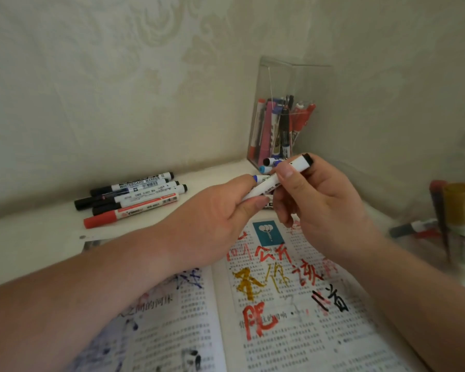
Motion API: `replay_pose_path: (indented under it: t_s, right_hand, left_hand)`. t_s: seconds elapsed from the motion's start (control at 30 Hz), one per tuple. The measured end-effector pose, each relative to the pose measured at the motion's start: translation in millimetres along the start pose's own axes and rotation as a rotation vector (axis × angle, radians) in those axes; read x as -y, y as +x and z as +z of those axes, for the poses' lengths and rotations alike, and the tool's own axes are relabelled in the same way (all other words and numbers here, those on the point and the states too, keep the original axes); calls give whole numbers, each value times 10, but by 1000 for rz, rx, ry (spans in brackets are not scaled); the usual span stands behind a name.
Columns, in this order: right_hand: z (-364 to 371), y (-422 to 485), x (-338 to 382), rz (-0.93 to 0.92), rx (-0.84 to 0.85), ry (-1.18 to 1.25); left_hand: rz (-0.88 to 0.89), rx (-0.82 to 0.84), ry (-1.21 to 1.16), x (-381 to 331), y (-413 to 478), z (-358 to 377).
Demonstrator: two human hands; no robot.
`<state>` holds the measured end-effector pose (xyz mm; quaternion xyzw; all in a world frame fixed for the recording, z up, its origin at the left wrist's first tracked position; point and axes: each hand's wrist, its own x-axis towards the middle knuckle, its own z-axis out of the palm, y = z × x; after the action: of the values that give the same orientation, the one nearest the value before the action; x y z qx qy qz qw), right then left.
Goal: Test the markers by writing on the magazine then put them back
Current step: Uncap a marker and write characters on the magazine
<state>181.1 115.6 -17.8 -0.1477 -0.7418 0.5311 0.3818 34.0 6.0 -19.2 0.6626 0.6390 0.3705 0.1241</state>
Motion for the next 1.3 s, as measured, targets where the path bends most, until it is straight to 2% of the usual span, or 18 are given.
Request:
replay_pose_path:
  t_s: [0.1, 0.2, 0.3, 0.4, 0.47, 0.53, 0.7, 0.83, 0.97, 1.13, 1.3]
  right_hand:
    - [-3, -17, 58, -48, 7, -17]
    - [9, -21, 92, -61, -63, -21]
    - [-37, 10, 89, 34, -253, 23]
    - [-137, 48, 125, 92, -499, 174]
    - [-189, 60, 140, 74, -596, 131]
    - [-209, 46, 161, 45, -617, 23]
    - [-273, 41, 330, 59, -519, -120]
    - [-403, -40, 580, 191, -303, -174]
    - [-614, -400, 591, 320, -44, -231]
    - [-776, -758, 288, 426, -123, -96]
    - [-729, -990, 132, 357, -217, -137]
  left_hand:
    - [-23, 10, -96, -30, -3, -25]
    - [-71, 41, -169, -27, -20, -34]
    - [-152, 135, -249, 32, -37, -13]
    - [-169, 126, -207, 100, -35, -2]
    - [-167, 94, -179, 116, -37, 15]
    - [-142, 62, -171, 105, -49, 40]
    - [-152, 52, -342, 30, -84, 10]
    - [-81, 63, -114, 44, -90, -9]
    - [93, 122, 49, 112, -82, 26]
    - [184, 169, 125, 182, -69, 70]
    - [203, 166, 145, 232, -61, 108]
